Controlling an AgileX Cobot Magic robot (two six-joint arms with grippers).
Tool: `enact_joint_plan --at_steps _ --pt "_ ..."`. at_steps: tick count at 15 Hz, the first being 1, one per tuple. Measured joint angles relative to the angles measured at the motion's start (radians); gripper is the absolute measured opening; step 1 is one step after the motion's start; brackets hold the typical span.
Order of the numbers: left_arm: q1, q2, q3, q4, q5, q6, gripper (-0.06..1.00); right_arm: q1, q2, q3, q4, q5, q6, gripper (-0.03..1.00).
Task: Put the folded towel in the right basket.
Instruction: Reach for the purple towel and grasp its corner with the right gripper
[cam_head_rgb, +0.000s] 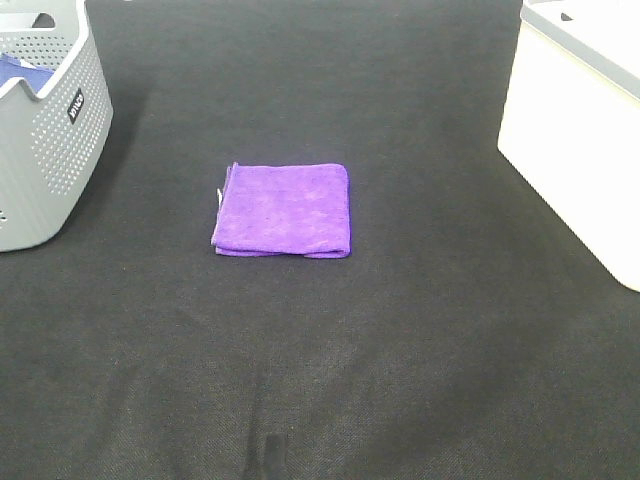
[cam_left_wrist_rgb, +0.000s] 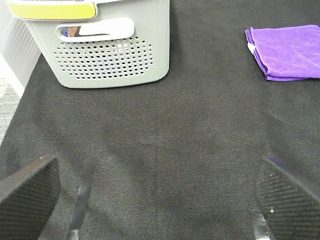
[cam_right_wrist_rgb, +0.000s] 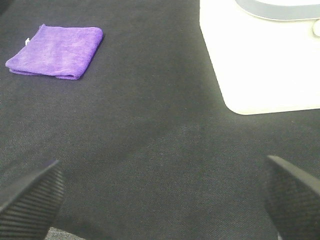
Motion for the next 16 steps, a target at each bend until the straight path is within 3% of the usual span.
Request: enact_joint_plan --at_steps 16 --pt "0.0 0.0 0.0 0.0 0.0 0.0 0.99 0.0 0.0 0.0 0.0 0.0 0.0 0.98"
